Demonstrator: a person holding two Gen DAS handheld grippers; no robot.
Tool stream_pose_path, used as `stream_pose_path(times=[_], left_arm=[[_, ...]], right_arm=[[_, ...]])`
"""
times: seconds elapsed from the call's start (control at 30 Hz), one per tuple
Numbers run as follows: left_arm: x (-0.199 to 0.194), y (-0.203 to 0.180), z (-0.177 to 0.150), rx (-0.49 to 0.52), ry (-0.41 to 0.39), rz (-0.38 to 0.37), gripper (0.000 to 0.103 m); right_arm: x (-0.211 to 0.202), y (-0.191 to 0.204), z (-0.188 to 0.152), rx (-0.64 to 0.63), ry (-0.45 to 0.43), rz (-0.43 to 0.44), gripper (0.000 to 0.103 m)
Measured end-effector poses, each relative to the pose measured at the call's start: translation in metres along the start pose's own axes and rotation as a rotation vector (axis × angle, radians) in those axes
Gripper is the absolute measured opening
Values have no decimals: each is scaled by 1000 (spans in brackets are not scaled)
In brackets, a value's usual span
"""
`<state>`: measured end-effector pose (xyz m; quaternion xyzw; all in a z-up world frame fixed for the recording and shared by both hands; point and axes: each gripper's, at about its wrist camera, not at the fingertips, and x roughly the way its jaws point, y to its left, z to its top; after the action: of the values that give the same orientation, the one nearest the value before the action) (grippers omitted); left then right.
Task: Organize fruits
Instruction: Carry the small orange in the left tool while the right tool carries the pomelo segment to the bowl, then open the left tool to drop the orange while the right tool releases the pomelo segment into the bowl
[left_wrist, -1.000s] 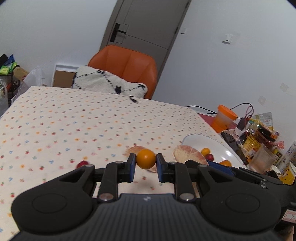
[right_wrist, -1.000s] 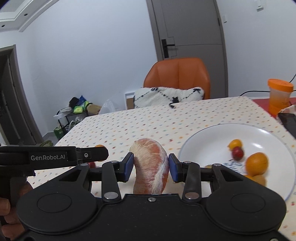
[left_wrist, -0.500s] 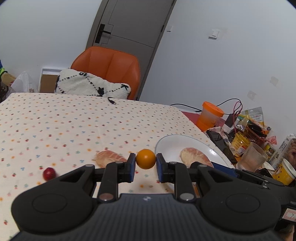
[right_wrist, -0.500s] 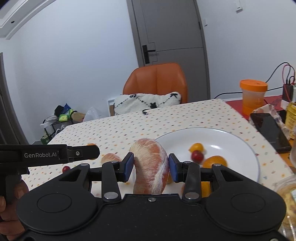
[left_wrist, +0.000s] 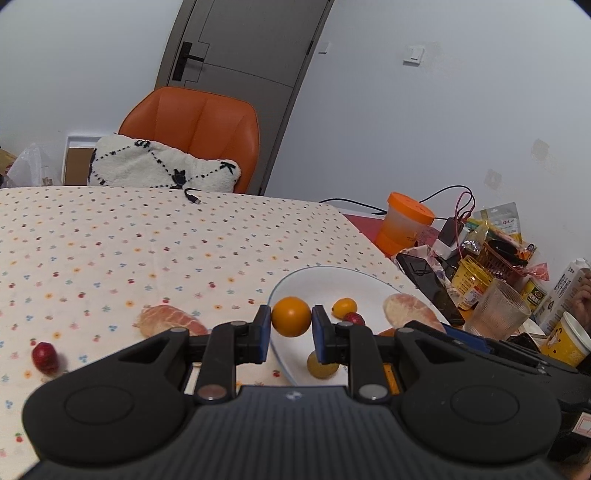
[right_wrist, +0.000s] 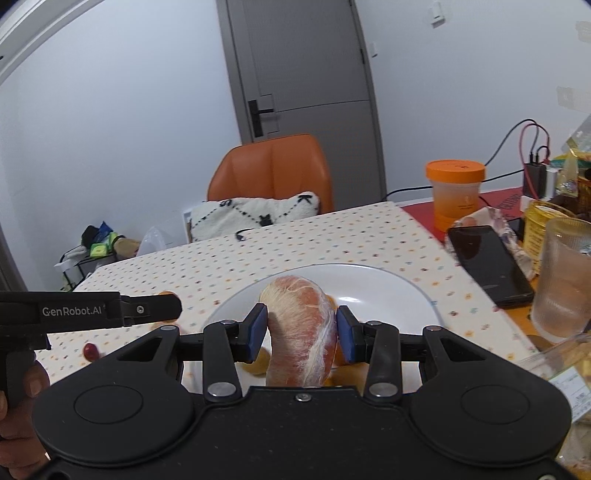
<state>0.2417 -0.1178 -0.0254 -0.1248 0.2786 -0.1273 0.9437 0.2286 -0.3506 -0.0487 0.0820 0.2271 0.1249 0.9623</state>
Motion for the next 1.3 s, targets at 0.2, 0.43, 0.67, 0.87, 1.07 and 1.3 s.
stream_pose_path(times=[0.2, 0.43, 0.67, 0.87, 1.07, 1.3], left_arm=[[13, -6, 1, 5, 11, 4, 22], [28, -12, 4, 10, 27, 4, 22], [34, -16, 6, 24, 19, 15, 25], [31, -12, 5, 16, 28, 31, 26], [21, -5, 5, 12, 30, 49, 29], [5, 8, 3, -5, 17, 93, 47]], right_arm=[[4, -19, 1, 35, 2, -12, 39], [12, -34, 3, 53, 1, -25, 39], [18, -42, 2, 66, 4, -36, 39], [21, -43, 3, 63, 6, -44, 39], [21, -38, 7, 45, -9, -57, 46], [9, -22, 9, 15, -28, -28, 55]])
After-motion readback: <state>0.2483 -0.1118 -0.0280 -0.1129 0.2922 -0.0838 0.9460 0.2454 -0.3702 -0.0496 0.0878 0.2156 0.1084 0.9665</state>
